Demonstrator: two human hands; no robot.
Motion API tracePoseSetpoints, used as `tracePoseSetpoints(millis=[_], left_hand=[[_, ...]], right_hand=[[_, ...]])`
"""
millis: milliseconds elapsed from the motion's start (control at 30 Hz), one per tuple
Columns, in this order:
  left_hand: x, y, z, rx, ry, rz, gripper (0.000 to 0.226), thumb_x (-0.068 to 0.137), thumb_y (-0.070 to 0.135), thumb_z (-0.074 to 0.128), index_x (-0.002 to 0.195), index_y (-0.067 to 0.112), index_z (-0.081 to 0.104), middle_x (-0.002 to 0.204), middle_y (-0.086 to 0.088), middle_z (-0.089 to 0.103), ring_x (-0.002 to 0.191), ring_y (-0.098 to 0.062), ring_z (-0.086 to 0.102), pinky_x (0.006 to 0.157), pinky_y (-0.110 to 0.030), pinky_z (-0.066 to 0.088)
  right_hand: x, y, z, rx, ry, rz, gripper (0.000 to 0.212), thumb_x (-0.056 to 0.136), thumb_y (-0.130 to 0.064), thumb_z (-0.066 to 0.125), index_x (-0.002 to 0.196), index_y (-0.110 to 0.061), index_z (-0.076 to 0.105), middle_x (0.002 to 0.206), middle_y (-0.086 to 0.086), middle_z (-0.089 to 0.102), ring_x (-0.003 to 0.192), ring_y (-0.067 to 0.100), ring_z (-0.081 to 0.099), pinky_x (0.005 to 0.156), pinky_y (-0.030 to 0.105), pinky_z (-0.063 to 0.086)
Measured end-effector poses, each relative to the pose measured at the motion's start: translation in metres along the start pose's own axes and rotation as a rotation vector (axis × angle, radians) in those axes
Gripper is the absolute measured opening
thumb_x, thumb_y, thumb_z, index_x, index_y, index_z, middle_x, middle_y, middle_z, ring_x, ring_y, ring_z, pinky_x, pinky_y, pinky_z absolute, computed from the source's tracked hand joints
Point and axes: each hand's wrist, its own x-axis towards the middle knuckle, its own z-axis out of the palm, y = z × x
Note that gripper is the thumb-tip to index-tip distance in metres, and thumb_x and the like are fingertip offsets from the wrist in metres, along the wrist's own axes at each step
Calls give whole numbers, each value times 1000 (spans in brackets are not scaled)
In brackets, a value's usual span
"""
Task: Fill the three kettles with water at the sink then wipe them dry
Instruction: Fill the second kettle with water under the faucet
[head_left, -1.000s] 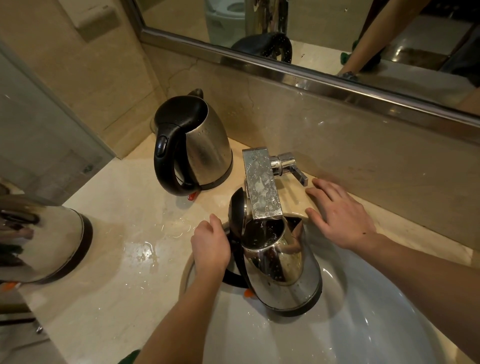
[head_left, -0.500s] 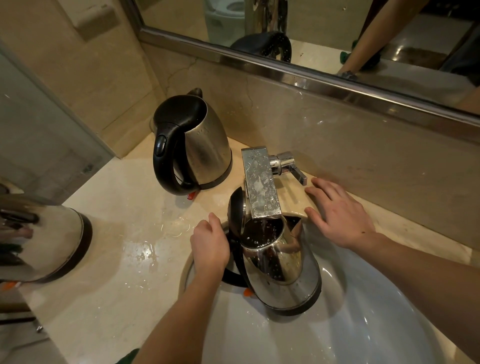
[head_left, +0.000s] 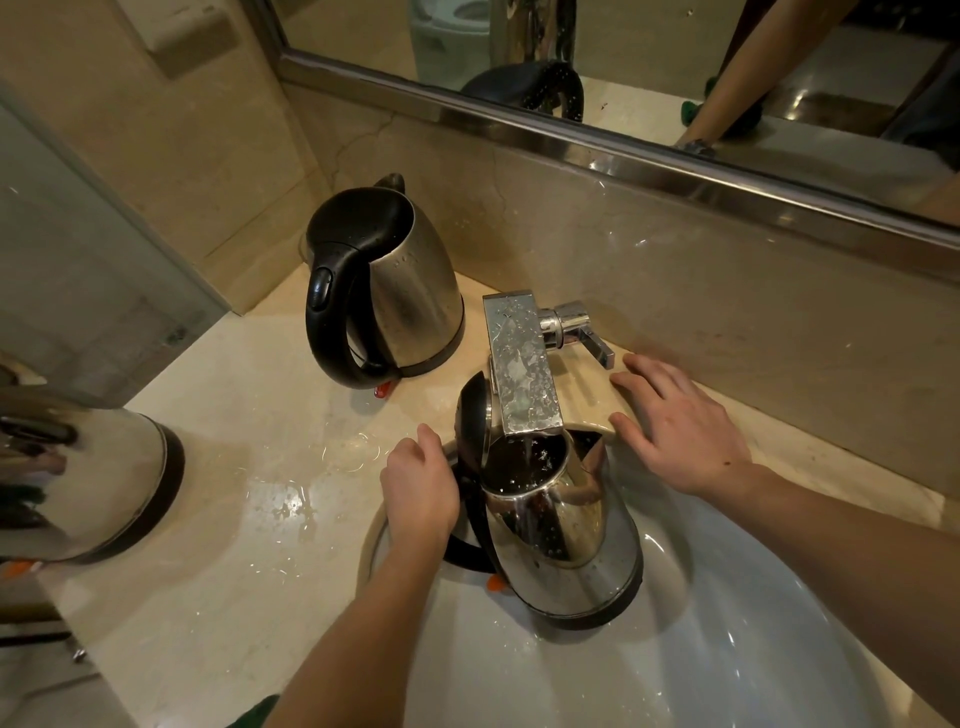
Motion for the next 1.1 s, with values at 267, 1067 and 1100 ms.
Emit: tracePoseSetpoints(millis=[267, 1067, 1100], left_hand=[[1, -2, 1, 8, 6, -15, 47, 104, 36, 31, 65, 12, 41, 64, -6, 40, 60, -17, 39, 58, -36, 35], [1, -4, 1, 10, 5, 16, 47, 104, 35, 31, 64, 12, 38, 63, -5, 36, 59, -17, 36, 55, -35, 32], [1, -4, 1, 7, 5, 18, 47, 104, 35, 31, 64, 12, 38, 63, -5, 36, 59, -17, 36, 56, -35, 32]], right_hand=[[-1, -1, -1, 14, 15, 1, 62, 94, -59, 19, 144, -27, 38, 155, -4, 30, 143, 17, 24, 108, 39, 36], [-1, 0, 1, 4, 17, 3, 54, 98, -53, 32, 146, -27, 36, 156, -4, 27, 144, 16, 21, 110, 38, 33], [-1, 0, 1, 6, 20, 1, 53, 99, -52, 33, 145, -27, 36, 156, -3, 28, 143, 17, 21, 111, 38, 32]])
